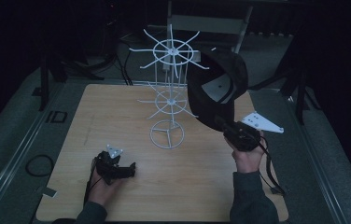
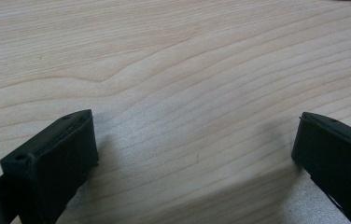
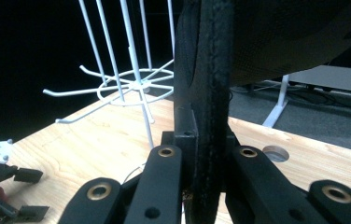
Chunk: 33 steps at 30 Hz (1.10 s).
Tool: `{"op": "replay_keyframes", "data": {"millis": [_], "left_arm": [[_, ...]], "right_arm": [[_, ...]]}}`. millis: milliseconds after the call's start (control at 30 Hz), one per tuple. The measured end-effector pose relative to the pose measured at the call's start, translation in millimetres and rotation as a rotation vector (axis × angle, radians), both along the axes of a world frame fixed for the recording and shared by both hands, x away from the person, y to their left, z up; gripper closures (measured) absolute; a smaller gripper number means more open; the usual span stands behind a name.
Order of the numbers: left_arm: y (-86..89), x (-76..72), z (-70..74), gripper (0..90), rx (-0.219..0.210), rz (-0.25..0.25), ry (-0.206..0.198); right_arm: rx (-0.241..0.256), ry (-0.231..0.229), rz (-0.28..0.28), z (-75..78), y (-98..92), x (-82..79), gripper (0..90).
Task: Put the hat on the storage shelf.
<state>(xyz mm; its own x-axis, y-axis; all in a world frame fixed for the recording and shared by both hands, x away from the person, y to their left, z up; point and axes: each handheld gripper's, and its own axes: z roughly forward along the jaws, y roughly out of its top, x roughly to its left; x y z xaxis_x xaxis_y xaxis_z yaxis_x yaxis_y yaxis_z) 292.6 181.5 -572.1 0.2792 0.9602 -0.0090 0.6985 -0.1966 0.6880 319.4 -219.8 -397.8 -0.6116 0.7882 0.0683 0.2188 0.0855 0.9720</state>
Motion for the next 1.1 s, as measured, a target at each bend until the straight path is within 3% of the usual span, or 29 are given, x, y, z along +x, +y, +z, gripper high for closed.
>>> {"op": "replay_keyframes", "data": {"millis": [133, 467, 633, 867, 1100], "left_arm": [[0.0, 0.0, 0.0, 0.1, 0.000, 0.000, 0.000], [-0.1, 0.1, 0.1, 0.1, -0.001, -0.002, 0.002], [-0.1, 0.1, 0.1, 0.1, -0.001, -0.001, 0.002], [-0.1, 0.1, 0.1, 0.1, -0.001, -0.002, 0.002], [-0.1, 0.1, 0.1, 0.1, -0.001, -0.002, 0.002]], "right_arm": [[-0.032, 0.001, -0.003, -3.5, 3.7, 0.2, 86.2], [-0.029, 0.023, 0.020, -9.9, 0.0, 0.8, 83.8], [-0.022, 0.015, 0.031, -8.6, 0.3, -0.1, 76.6], [-0.011, 0.023, 0.051, -6.9, -0.9, -0.6, 55.3], [-0.017, 0.027, 0.061, -7.4, -2.7, -1.4, 43.4]]}}
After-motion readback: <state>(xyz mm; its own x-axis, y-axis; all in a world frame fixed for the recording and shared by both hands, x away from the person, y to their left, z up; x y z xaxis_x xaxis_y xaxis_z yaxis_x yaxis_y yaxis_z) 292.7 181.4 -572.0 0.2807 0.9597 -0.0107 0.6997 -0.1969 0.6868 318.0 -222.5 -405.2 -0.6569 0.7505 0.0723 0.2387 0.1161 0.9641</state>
